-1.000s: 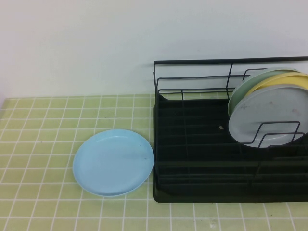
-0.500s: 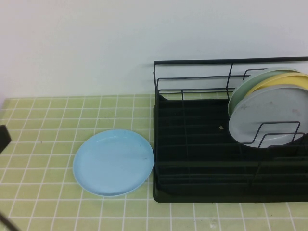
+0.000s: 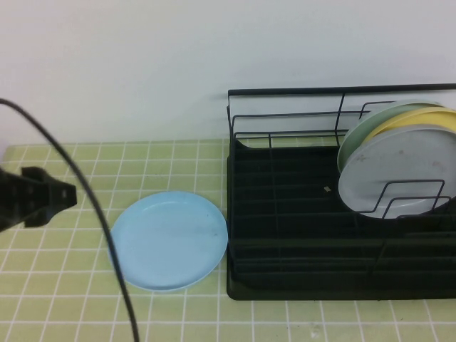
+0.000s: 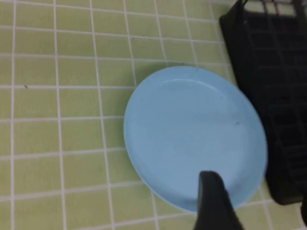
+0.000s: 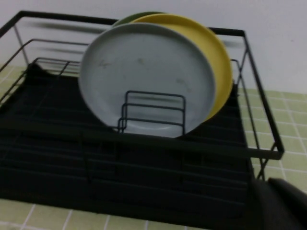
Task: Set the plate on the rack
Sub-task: 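Reach toward the blue plate on the table and position the gripper at its edge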
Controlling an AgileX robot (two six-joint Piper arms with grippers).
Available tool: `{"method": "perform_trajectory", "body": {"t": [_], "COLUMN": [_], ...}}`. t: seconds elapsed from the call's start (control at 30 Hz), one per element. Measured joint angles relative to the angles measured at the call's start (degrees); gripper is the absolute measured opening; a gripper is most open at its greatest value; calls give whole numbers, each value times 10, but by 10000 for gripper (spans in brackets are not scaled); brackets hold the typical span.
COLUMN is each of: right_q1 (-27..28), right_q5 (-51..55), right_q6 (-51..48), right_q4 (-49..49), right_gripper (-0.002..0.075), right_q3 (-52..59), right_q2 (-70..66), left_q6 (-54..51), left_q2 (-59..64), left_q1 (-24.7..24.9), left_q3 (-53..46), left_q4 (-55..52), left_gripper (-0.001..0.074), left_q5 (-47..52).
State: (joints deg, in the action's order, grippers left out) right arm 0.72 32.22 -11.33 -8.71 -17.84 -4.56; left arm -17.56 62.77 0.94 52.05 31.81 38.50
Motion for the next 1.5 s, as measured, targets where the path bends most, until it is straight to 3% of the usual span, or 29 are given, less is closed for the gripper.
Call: {"method": "perform_trajectory", "body": {"t": [0.1, 0.23, 0.37, 0.6, 0.77, 1.5], "right_q1": [0, 0, 0, 0, 0, 0], "right_q5": [5, 6, 6, 6, 6, 6], "right_q6": [-61, -67, -70, -72, -72, -75], "right_q4": [-44, -53, -54, -55, -59, -63], "right_gripper": [-1, -1, -1, -1, -1, -1], "right_q3": [0, 0, 0, 0, 0, 0], "right_q2": [-12, -42, -70, -92, -93, -93], "left_q6": [-17, -24, -24, -37, -46, -89], "left_q2": [51, 127, 196, 300, 361, 437], "left_q1": [0, 0, 0, 0, 0, 0], "left_q3": [29, 66, 92, 116, 116, 116], "left_q4": [0, -17, -35, -36, -34, 82], "left_gripper": [355, 307, 304, 412, 417, 416], "left_q5": [-2, -6, 4, -1, -21, -50]}}
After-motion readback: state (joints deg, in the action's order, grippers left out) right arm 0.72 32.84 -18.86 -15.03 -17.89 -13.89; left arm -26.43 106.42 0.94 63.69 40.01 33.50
